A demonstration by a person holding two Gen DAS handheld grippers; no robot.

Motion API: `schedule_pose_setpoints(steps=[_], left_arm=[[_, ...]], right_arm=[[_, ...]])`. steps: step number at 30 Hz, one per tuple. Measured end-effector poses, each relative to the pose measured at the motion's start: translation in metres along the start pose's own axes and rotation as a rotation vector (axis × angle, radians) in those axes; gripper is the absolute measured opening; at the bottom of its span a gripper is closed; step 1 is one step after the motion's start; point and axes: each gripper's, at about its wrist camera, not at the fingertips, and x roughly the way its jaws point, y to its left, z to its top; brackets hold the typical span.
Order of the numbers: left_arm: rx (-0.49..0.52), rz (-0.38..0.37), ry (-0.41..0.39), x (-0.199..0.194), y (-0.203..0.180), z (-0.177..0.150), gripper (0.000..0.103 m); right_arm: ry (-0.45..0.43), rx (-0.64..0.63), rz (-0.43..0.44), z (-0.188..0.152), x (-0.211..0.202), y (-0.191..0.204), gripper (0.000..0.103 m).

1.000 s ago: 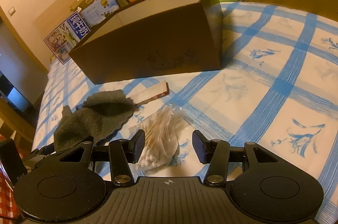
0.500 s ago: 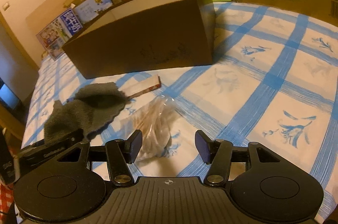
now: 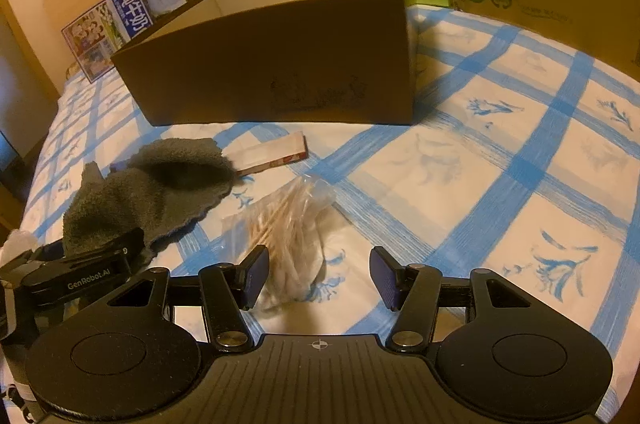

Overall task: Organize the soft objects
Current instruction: 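Open the right tool over the swab bag while the left tool holds the cloth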

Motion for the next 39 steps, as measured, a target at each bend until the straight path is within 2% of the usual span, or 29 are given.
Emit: schedule_pose_setpoints(steps=[7, 21, 26, 30, 33, 39], left_arm=[[0.001, 0.001, 0.000, 0.000, 0.000, 0.000, 0.103], [-0.001, -0.003, 0.005, -0.001, 0.000, 0.001, 0.103], [0.001, -0.049, 0.060, -0.005, 0.003, 0.010, 0.101], [0.007, -0.115, 0.060, -0.031, 0.006, 0.020, 0.101], [-0.031, -0.154, 0.070, -0.045, 0.015, 0.030, 0.101], [-0.016, -0.153, 0.095, -0.048, 0.015, 0.040, 0.101]], right_arm=[[0.003, -0.020, -0.008, 0.004, 0.004, 0.005, 0.056], [-0.026, -0.025, -0.033, 0.004, -0.017, 0.002, 0.056], [-0.032, -0.021, -0.024, 0.004, -0.021, 0.003, 0.056], [-0.037, -0.032, -0.007, 0.003, -0.024, 0.007, 0.056], [-0.039, -0.029, 0.003, 0.004, -0.024, 0.009, 0.056], [-0.018, -0.044, 0.017, 0.004, -0.014, 0.017, 0.056]])
